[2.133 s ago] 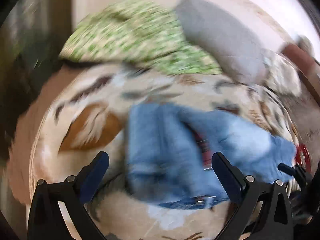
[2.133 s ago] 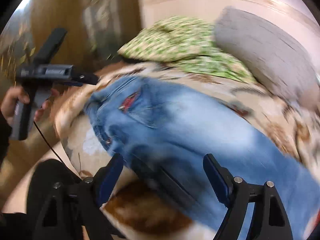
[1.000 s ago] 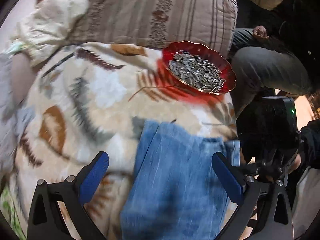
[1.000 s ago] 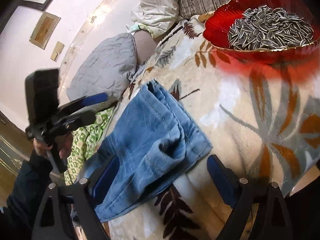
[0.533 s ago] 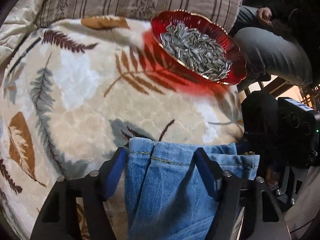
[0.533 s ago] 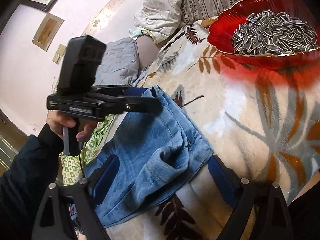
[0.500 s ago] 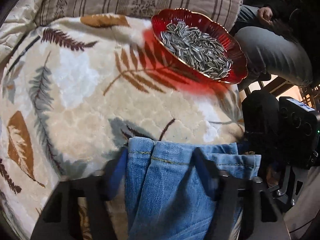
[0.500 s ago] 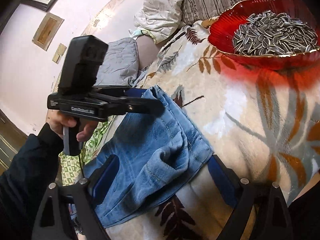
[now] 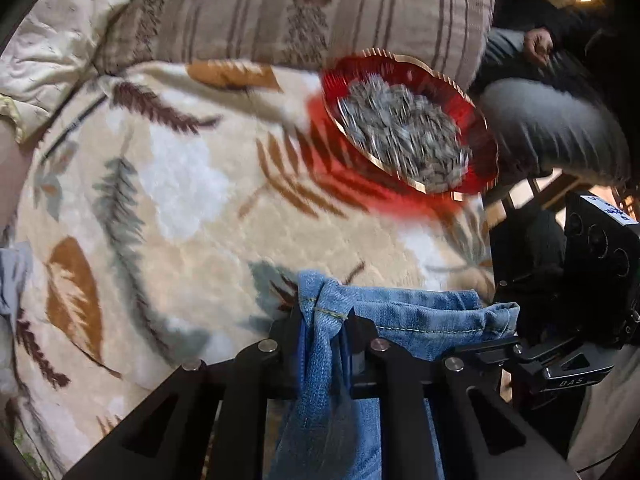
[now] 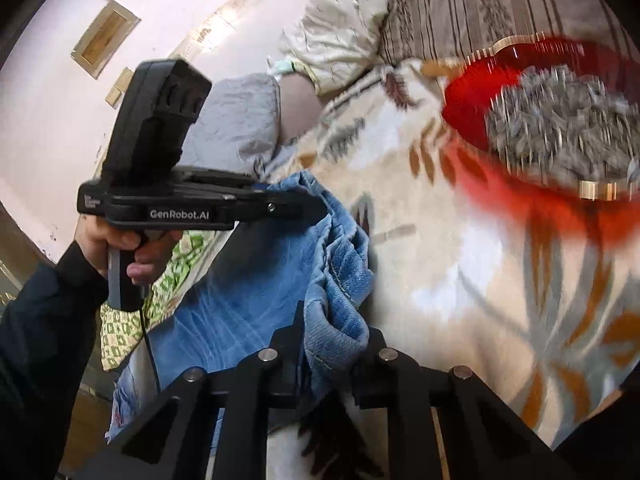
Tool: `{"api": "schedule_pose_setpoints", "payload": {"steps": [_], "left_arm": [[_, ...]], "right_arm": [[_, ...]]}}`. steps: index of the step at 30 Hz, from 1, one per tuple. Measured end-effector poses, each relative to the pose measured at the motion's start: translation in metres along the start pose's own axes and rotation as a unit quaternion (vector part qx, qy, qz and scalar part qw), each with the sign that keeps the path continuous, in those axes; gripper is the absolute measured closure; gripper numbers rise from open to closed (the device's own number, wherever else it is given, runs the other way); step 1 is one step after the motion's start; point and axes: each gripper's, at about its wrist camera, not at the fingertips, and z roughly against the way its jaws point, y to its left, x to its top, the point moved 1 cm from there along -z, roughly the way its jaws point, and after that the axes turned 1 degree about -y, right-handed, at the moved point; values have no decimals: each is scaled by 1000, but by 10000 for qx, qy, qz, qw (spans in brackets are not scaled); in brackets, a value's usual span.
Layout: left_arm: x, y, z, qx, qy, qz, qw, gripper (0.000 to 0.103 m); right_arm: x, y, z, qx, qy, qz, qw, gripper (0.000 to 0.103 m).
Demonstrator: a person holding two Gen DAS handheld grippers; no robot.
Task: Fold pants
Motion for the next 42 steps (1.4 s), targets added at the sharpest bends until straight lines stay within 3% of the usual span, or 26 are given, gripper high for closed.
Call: {"api": "schedule_pose_setpoints", "payload": {"steps": [6, 11, 15, 19, 24, 31, 33, 35, 36, 37, 39, 42], "left_arm": [[32, 16, 5, 18, -327, 100, 9994, 89], [38, 30, -46, -31, 194, 260, 9995, 89], [33, 36, -61, -56, 258, 409, 9988, 89], [35, 32, -38, -14, -25, 357, 9994, 89], [26, 23, 16, -22, -552, 371, 9978, 88], [-24, 18, 98, -57, -1307, 632, 9894, 87], [-42, 21, 115, -21, -1430, 795, 9865, 79], [-61, 26, 127, 73, -1546, 1047, 9824, 58], [-72, 29, 135, 149, -1610, 1195, 9796, 40], [-84, 32, 142, 197, -1689, 1352, 9761, 34], [-112, 37, 159, 252, -1798, 1614, 9700, 34], [-151, 39, 180, 656, -1775, 1907, 9632, 31]], "right_arm": [[35, -1, 2, -273, -364, 145, 9989, 87], [40, -19, -18, -777, 2, 44, 9970, 87], [34, -29, -29, -932, 230, 16, 9954, 87], [36, -24, -24, -845, 125, 82, 9963, 87], [41, 15, 5, -769, -356, 775, 9934, 87], [32, 83, 27, -614, -815, 1662, 9808, 87], [24, 104, 32, -525, -903, 1944, 9753, 87], [13, 130, 32, -451, -938, 2308, 9674, 87], [7, 139, 30, -435, -935, 2445, 9641, 87], [-1, 149, 30, -417, -926, 2609, 9600, 87], [-18, 166, 26, -363, -851, 2881, 9531, 87], [-44, 185, 14, -249, -659, 3204, 9447, 87]]}}
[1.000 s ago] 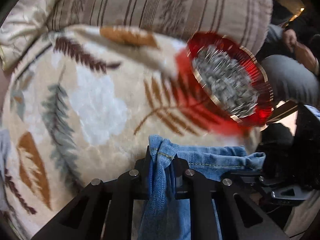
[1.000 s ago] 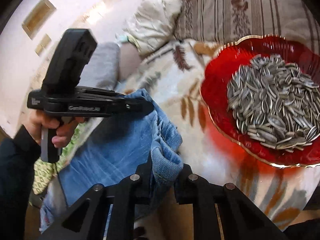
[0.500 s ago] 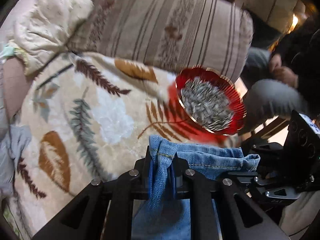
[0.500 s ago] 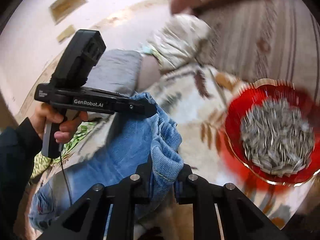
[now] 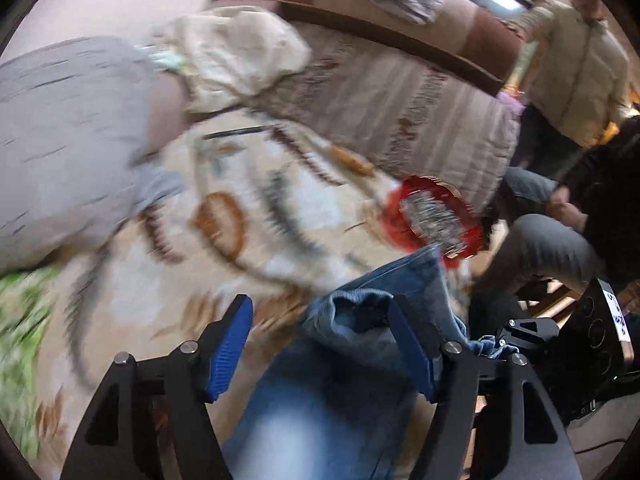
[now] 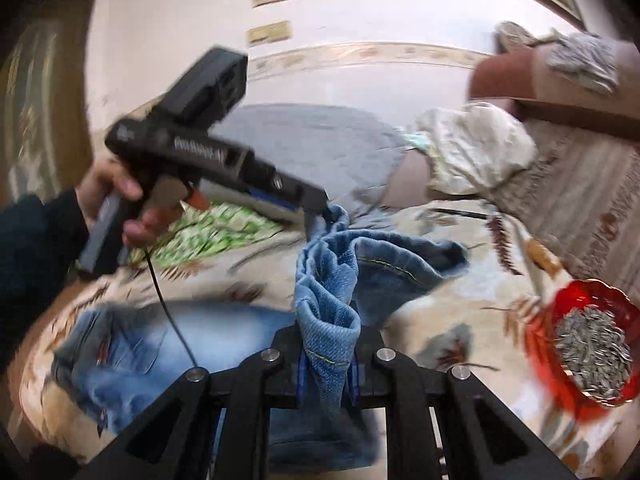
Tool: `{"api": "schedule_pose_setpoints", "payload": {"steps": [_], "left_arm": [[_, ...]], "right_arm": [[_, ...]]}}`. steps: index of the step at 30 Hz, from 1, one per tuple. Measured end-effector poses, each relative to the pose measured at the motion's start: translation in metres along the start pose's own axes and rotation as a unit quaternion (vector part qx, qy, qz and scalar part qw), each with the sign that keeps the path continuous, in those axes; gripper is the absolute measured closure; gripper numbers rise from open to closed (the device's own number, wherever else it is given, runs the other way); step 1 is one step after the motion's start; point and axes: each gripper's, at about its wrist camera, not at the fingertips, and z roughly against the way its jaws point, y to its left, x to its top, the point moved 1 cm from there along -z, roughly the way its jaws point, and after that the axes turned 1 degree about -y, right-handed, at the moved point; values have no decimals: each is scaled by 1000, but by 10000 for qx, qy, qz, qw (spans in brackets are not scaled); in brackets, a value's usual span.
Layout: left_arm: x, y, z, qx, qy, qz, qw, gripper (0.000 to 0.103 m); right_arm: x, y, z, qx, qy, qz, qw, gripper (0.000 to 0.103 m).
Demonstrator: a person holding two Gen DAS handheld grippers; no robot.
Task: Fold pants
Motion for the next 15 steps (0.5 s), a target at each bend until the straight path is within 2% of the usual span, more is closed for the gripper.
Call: {"api": "schedule_pose_setpoints", "payload": {"steps": [4, 8, 12, 14, 15], "left_arm": [[-39, 21, 43, 525, -136, 448, 9975, 22], [-78, 40, 83, 868, -391, 977, 9907, 21], [-114, 49, 110, 1374, -402, 1573, 9771, 19], [-129, 45, 124, 1500, -453, 1759, 9719, 18], [-136, 42, 132, 1618, -480, 1826, 9686, 11]], "right_arm": [[-14, 32, -16, 182, 287, 457, 9984, 87], [-29, 61, -43, 316, 738, 1056, 9912, 88], [-56, 81, -73, 419, 1450, 1539, 9765, 87], [-78, 86, -95, 489, 2079, 1693, 9621, 87], [-86, 86, -101, 490, 2213, 1687, 9593, 86]]}}
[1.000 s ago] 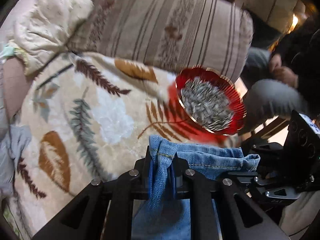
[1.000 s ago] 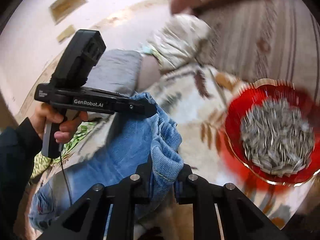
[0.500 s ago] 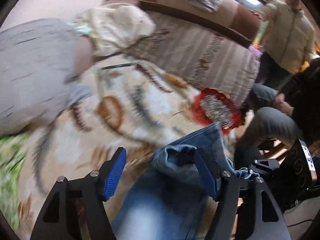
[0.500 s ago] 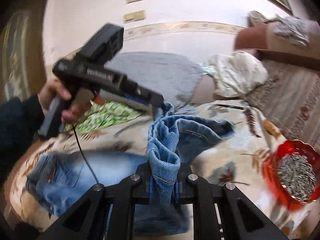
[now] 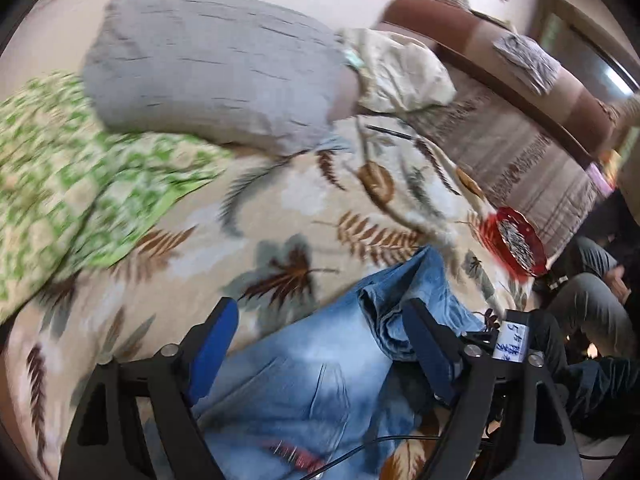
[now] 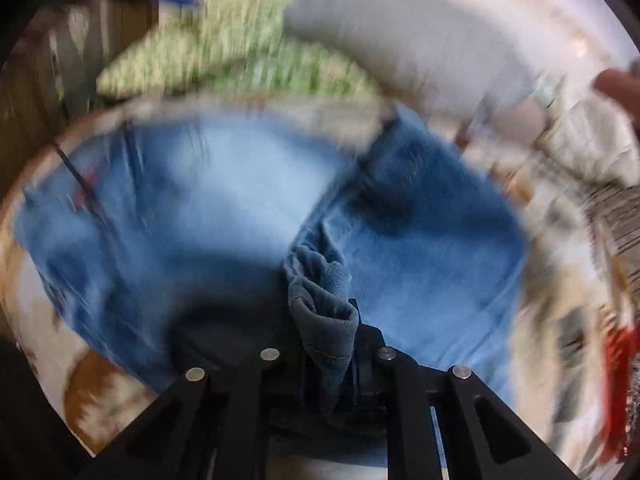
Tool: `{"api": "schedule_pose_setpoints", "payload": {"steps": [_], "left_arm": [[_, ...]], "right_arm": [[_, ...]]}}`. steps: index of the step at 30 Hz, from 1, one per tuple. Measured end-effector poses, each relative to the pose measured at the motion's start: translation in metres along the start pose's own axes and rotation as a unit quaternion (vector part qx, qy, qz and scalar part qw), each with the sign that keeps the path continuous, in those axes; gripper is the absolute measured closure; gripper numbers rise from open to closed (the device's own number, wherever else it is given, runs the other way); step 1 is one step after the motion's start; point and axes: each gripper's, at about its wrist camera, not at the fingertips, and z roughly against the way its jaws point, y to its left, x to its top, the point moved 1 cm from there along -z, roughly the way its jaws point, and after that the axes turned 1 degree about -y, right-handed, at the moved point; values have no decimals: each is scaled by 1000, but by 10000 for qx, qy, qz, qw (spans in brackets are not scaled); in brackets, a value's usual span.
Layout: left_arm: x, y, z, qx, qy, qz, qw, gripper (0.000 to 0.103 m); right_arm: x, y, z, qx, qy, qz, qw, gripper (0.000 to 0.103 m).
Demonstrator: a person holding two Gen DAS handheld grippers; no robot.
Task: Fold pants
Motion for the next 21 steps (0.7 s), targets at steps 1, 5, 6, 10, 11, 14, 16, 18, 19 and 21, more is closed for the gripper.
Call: {"api": "schedule_pose_setpoints", "payload": {"steps": [1, 5, 6, 10, 11, 14, 16, 18, 19, 21], "left_arm": [[-6, 1, 10, 110, -57, 59, 9999, 2], [-25, -1, 38, 132, -299, 190, 9993, 0], [-29, -3, 44, 165, -368, 244, 9989, 0], [-42, -10, 52, 279, -449, 355, 9980, 0], [-45, -12, 52, 347, -464, 376, 9976, 0], [-57, -16, 54, 537, -562, 643, 9949, 0], [-65, -18, 55, 645, -601, 870, 9923, 0], [-78, -20, 61, 790, -723, 1107, 9881, 0], [-82, -21, 63, 822, -761, 1184, 9866, 0], [-94, -22, 66, 981, -799, 1378, 9823, 0]], "right_arm": [[-1, 1, 0, -49, -90, 37, 9999, 85], [1, 4, -1, -280, -18, 149, 9995, 68], [2, 3, -1, -384, -1, 185, 9991, 43], [3, -4, 9, -300, -121, 220, 9992, 6], [2, -4, 13, -299, -139, 265, 9991, 6], [3, -1, 31, -406, -414, 577, 9967, 6], [1, -3, 48, -405, -659, 704, 9945, 6], [-2, -6, 68, -370, -918, 779, 9920, 6], [-2, -8, 79, -318, -1047, 811, 9907, 6], [-1, -16, 95, -293, -1244, 885, 9878, 6]]}}
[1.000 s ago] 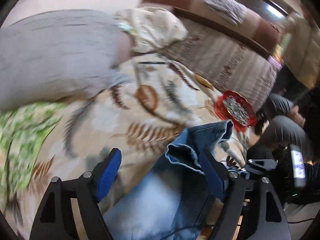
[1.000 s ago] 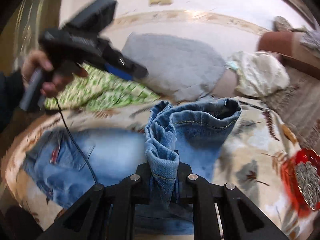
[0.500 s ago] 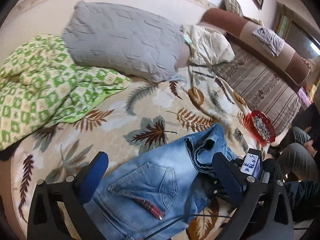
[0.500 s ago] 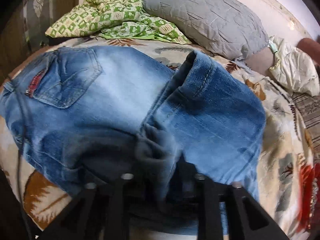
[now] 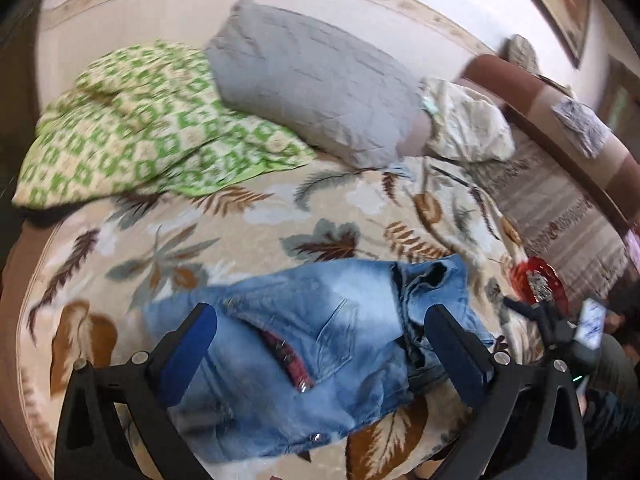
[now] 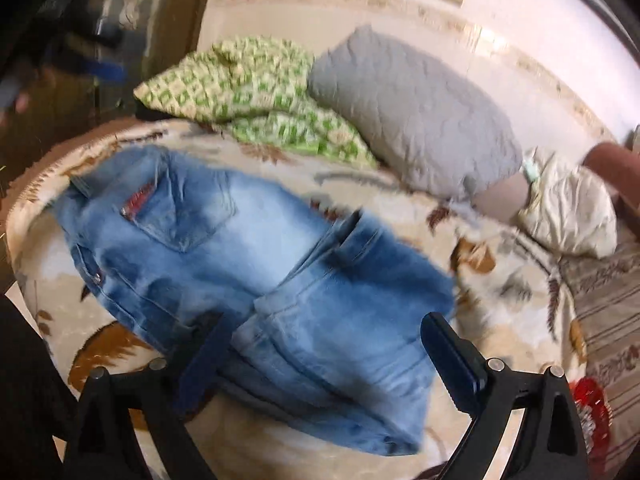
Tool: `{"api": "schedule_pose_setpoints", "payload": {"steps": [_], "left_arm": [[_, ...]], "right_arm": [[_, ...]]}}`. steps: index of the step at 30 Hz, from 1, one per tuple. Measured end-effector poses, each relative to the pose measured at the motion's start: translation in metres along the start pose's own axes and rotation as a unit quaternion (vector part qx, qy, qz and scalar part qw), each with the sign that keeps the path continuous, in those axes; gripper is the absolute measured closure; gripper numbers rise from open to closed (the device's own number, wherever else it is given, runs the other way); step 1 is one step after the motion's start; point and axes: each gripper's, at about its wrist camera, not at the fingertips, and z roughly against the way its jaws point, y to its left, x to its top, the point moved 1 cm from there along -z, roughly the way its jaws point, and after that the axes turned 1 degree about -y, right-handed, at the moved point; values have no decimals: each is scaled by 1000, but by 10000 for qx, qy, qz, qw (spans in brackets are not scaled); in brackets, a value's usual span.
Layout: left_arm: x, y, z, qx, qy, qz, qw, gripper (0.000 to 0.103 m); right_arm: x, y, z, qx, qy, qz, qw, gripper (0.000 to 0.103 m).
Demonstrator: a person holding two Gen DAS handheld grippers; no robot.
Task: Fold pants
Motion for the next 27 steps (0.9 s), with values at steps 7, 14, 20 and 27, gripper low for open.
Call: {"api": "schedule_pose_setpoints", "payload": {"steps": [7, 14, 20, 27], "left_arm": [[-49, 8, 32, 444, -377, 829, 9949, 0], [-111, 26, 30, 521, -479, 1370, 9880, 0], [-154, 62, 7, 473, -646, 2543, 9638, 0], [-177, 83, -14, -5, -1069, 3312, 9375, 0]], "right_arm": [[38, -23, 20, 468, -383, 128, 9981, 6], [105, -18, 11, 1431, -485, 549, 9870, 6], [170, 29, -30, 2654, 97, 1028, 9586, 6], [202, 114, -87, 3440, 1001, 1771, 9167, 6]]}}
